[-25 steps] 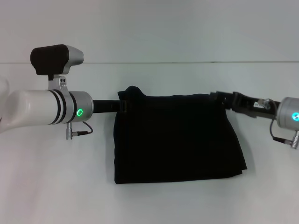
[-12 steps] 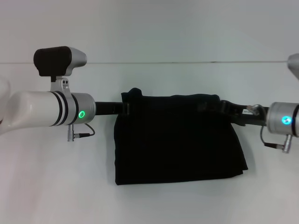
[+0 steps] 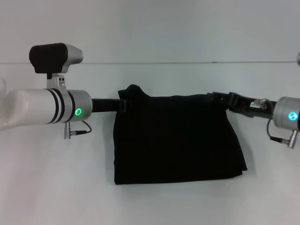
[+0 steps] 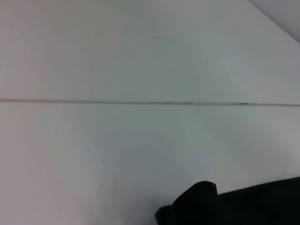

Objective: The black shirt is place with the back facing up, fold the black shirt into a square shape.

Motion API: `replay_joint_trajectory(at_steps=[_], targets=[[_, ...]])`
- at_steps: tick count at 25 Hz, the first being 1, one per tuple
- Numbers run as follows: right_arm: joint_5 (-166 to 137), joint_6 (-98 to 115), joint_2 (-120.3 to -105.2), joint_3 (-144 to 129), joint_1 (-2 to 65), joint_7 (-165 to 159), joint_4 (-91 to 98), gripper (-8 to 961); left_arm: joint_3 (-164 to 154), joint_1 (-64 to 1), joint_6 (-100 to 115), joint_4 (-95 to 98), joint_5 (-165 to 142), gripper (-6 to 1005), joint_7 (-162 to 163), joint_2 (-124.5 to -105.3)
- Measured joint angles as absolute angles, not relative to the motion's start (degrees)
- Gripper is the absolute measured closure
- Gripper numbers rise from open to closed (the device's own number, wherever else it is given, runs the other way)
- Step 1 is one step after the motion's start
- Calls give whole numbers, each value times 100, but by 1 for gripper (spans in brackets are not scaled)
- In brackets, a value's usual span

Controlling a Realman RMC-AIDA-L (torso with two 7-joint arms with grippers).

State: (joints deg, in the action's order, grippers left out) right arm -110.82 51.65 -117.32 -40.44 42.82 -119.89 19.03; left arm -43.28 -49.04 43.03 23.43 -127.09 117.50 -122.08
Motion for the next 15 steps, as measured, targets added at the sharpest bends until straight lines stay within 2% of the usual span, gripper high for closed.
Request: replay_joint_trajectory(at_steps=[9, 15], targets=[[-10708, 5649, -11475, -3988, 3962, -11634, 1916, 247, -4356, -4987, 4345, 2408, -12719, 914, 11724, -12213], [-10701, 6003, -11431, -3951, 3788, -11478, 2065, 246, -4360, -5079, 4372, 2409, -12731, 911, 11701, -12204]])
